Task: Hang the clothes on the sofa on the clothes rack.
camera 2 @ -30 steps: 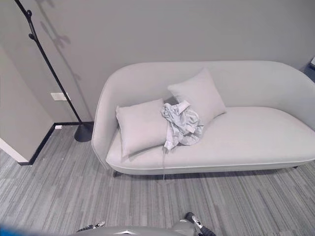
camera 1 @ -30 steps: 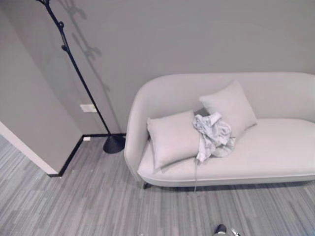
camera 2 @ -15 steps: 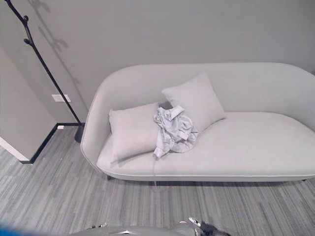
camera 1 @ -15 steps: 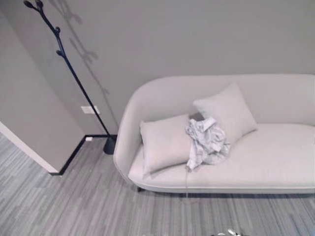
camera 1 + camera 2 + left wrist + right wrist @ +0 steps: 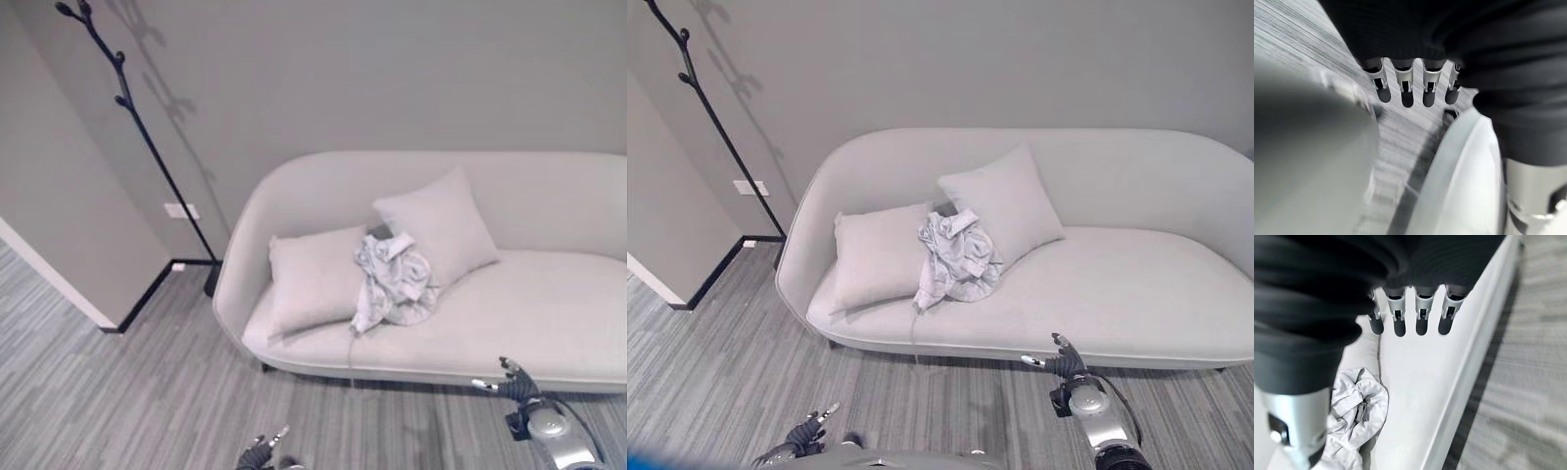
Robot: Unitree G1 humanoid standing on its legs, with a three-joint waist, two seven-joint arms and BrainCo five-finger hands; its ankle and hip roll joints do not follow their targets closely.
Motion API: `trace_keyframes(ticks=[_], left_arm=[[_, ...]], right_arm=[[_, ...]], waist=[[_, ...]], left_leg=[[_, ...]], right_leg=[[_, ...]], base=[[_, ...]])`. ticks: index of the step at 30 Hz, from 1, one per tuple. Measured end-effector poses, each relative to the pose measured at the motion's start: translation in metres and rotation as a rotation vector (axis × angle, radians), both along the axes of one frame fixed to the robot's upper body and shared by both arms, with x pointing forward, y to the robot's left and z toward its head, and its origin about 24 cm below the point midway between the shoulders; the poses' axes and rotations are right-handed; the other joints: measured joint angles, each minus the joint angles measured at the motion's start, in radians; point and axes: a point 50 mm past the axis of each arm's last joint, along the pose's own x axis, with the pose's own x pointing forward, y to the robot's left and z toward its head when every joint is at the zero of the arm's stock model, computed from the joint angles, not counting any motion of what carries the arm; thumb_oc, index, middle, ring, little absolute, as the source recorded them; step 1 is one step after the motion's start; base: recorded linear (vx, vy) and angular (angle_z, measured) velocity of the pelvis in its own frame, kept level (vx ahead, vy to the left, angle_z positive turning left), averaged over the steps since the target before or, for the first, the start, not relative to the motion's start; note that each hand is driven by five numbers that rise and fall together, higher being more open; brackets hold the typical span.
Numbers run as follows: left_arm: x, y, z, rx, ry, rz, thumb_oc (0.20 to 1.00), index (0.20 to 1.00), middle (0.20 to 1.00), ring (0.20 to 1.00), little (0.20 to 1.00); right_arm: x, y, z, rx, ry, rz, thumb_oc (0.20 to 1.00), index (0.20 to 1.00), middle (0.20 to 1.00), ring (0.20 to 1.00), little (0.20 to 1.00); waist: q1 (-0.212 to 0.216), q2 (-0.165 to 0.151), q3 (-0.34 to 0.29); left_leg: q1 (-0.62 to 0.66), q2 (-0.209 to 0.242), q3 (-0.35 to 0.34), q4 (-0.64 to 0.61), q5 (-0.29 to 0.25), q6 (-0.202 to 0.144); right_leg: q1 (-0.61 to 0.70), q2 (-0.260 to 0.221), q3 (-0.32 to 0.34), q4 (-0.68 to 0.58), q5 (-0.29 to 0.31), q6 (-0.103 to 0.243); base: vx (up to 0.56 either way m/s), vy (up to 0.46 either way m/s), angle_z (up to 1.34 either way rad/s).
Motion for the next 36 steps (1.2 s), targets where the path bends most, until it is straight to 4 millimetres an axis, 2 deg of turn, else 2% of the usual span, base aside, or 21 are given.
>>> trace_keyframes(ticks=[2,3,4,5,6,8,9,10,11,12,13,14,17,19,23,26,29,32,34,35,36], left_arm=[[-0.01,0.002,-0.002,0.008,0.042,0.025,1.0,1.0,1.0,1.0,1.0],[-0.026,0.001,-0.006,0.001,0.096,0.046,1.0,1.0,1.0,1.0,1.0],[-0.037,-0.004,-0.008,-0.012,0.124,0.059,1.0,1.0,1.0,1.0,1.0],[-0.046,-0.004,-0.009,-0.013,0.141,0.065,1.0,1.0,1.0,1.0,1.0],[-0.057,-0.004,-0.01,-0.015,0.176,0.073,1.0,1.0,1.0,1.0,1.0],[-0.065,0.0,-0.01,-0.004,0.215,0.063,1.0,1.0,1.0,1.0,1.0],[-0.064,0.002,-0.01,0.007,0.218,0.044,1.0,1.0,1.0,1.0,1.0],[-0.063,0.006,-0.009,0.018,0.217,0.037,1.0,1.0,1.0,1.0,1.0],[-0.063,0.002,-0.01,0.01,0.215,0.031,1.0,1.0,1.0,1.0,1.0],[-0.053,0.0,-0.009,0.01,0.184,0.013,1.0,1.0,1.0,1.0,1.0],[-0.04,0.012,-0.005,0.049,0.13,-0.014,1.0,1.0,1.0,1.0,1.0],[-0.033,0.018,-0.002,0.073,0.105,-0.048,1.0,1.0,1.0,1.0,1.0],[-0.015,0.018,0.003,0.097,0.027,-0.095,1.0,1.0,1.0,1.0,1.0],[0.006,0.017,0.01,0.12,-0.052,-0.157,1.0,1.0,1.0,1.0,1.0],[0.003,0.017,0.007,0.129,-0.019,-0.154,1.0,1.0,1.0,1.0,1.0],[-0.011,0.019,0.003,0.144,0.057,-0.17,1.0,1.0,1.0,1.0,1.0],[-0.027,0.02,-0.001,0.146,0.118,-0.165,1.0,1.0,1.0,1.0,1.0],[-0.032,0.015,-0.003,0.148,0.152,-0.227,1.0,1.0,1.0,1.0,1.0],[-0.03,0.015,-0.002,0.154,0.141,-0.251,1.0,1.0,1.0,1.0,1.0],[-0.028,0.015,-0.002,0.16,0.133,-0.26,1.0,1.0,1.0,1.0,1.0],[-0.02,0.017,0.002,0.18,0.093,-0.278,1.0,1.0,1.0,1.0,1.0]], right_arm=[[0.006,0.0,0.002,-0.05,-0.008,0.012,1.0,1.0,1.0,1.0,1.0],[0.01,0.002,0.003,-0.09,-0.002,0.052,1.0,1.0,1.0,1.0,1.0],[0.015,0.0,0.007,-0.147,-0.002,0.108,1.0,1.0,1.0,1.0,1.0],[0.02,0.001,0.01,-0.167,-0.01,0.128,1.0,1.0,1.0,1.0,1.0],[0.02,0.002,0.01,-0.198,-0.004,0.148,1.0,1.0,1.0,1.0,1.0],[0.017,0.005,0.004,-0.248,0.028,0.195,1.0,1.0,1.0,1.0,1.0],[0.019,0.011,0.004,-0.237,0.016,0.201,1.0,1.0,1.0,1.0,1.0],[0.022,0.01,0.007,-0.245,0.005,0.204,1.0,1.0,1.0,1.0,1.0],[0.024,0.001,0.013,-0.273,-0.001,0.2,1.0,1.0,1.0,1.0,1.0],[0.031,-0.007,0.02,-0.301,-0.017,0.184,1.0,1.0,1.0,1.0,1.0],[0.03,0.0,0.014,-0.283,-0.006,0.178,1.0,1.0,1.0,1.0,1.0],[0.031,0.005,0.012,-0.276,-0.005,0.182,1.0,1.0,1.0,1.0,1.0],[0.043,0.002,0.018,-0.303,-0.039,0.154,1.0,1.0,1.0,1.0,1.0],[0.068,-0.001,0.035,-0.347,-0.096,0.12,1.0,1.0,1.0,1.0,1.0],[0.086,0.009,0.048,-0.364,-0.156,0.146,1.0,1.0,1.0,1.0,1.0],[0.087,0.015,0.046,-0.36,-0.168,0.148,1.0,1.0,1.0,1.0,1.0],[0.087,0.025,0.041,-0.368,-0.159,0.183,1.0,1.0,1.0,1.0,1.0],[0.082,0.028,0.034,-0.405,-0.131,0.223,1.0,1.0,1.0,1.0,1.0],[0.081,0.032,0.033,-0.436,-0.13,0.262,1.0,1.0,1.0,1.0,1.0],[0.079,0.032,0.031,-0.445,-0.129,0.266,1.0,1.0,1.0,1.0,1.0],[0.076,0.032,0.03,-0.448,-0.134,0.272,1.0,1.0,1.0,1.0,1.0]], waist=[[0.014,0.005,0.002],[0.017,0.019,0.001],[0.022,0.056,-0.004],[0.036,0.059,-0.004],[0.036,0.066,-0.01],[0.041,0.029,-0.022],[0.042,-0.002,-0.025],[0.041,0.003,-0.04],[0.043,0.043,-0.047],[0.044,0.087,-0.039],[0.046,0.057,-0.031],[0.046,0.043,-0.036],[0.071,0.035,-0.047],[0.076,0.023,-0.046],[0.102,0.051,-0.028],[0.113,0.022,-0.009],[0.104,0.004,0.001],[0.058,-0.018,0.022],[0.041,-0.004,0.034],[0.039,0.003,0.034],[0.04,0.018,0.035]], left_leg=[[-0.021,0.008,0.012,-0.001,0.017,0.004],[-0.009,0.012,0.039,0.0,0.017,0.003],[0.006,0.049,0.038,0.003,0.01,-0.005],[0.026,0.057,0.04,0.005,0.014,0.0],[0.047,0.061,0.046,0.007,0.015,0.002],[0.051,0.037,0.065,0.089,0.001,-0.009],[0.046,0.012,0.092,0.158,0.001,-0.009],[0.068,-0.011,0.104,0.154,-0.014,-0.015],[0.083,0.01,0.088,0.122,-0.079,-0.011],[0.089,0.036,0.078,0.094,-0.05,0.031],[0.087,0.012,0.072,0.105,-0.028,0.063],[0.074,-0.006,0.07,0.12,-0.035,0.056],[0.031,-0.036,0.072,0.147,-0.067,0.092],[-0.035,-0.077,0.069,0.189,-0.078,0.127],[-0.067,-0.098,0.069,0.224,-0.089,0.157],[-0.088,-0.118,0.075,0.249,-0.103,0.156],[-0.042,-0.16,0.085,0.213,-0.13,0.186],[0.085,-0.243,0.087,0.143,-0.153,0.229],[0.167,-0.263,0.079,0.089,-0.164,0.245],[0.194,-0.268,0.079,0.057,-0.159,0.258],[0.214,-0.272,0.073,0.02,-0.146,0.268]], right_leg=[[0.05,0.021,0.001,-0.099,0.006,0.005],[0.085,0.043,0.025,-0.149,-0.01,0.051],[0.091,0.065,0.033,-0.127,-0.006,0.035],[0.084,0.06,0.039,-0.118,0.049,0.002],[0.1,0.06,0.02,-0.123,0.074,0.001],[0.089,0.018,0.021,-0.099,0.078,-0.005],[0.072,-0.022,0.026,-0.093,0.078,-0.003],[0.079,-0.033,0.036,-0.134,0.078,0.018],[0.067,-0.011,0.042,-0.114,0.083,0.025],[0.023,-0.001,0.039,-0.029,0.085,0.036],[-0.016,-0.051,0.052,0.079,0.049,0.07],[-0.031,-0.074,0.051,0.103,0.032,0.077],[-0.07,-0.115,0.06,0.141,0.021,0.099],[-0.163,-0.179,0.069,0.232,-0.014,0.116],[-0.173,-0.203,0.072,0.216,-0.015,0.129],[-0.173,-0.223,0.074,0.211,-0.018,0.138],[-0.164,-0.253,0.075,0.245,-0.016,0.171],[-0.226,-0.387,0.103,0.559,0.028,0.179],[-0.271,-0.434,0.16,0.702,0.135,0.196],[-0.287,-0.444,0.159,0.725,0.13,0.216],[-0.306,-0.433,0.145,0.663,0.099,0.241]], base=[[0.27,0.044,-0.28],[0.33,0.084,-0.38],[0.44,0.123,-0.56],[0.32,0.109,-0.48],[0.21,0.071,-0.37],[0.16,0.055,-0.26],[0.31,0.065,-0.41],[0.23,0.041,-0.37],[0.27,0.041,-0.23],[0.15,0.035,0.06],[0.17,0.044,0.21],[0.08,0.025,0.28],[0.03,0.02,0.13],[0.04,0.043,0.2],[0.1,0.097,0.07],[0.13,0.158,0.02],[0.14,0.233,0.06],[0.29,0.309,0.21],[0.21,0.052,0.04],[0.18,-0.066,-0.11],[0.16,-0.135,0.01]])
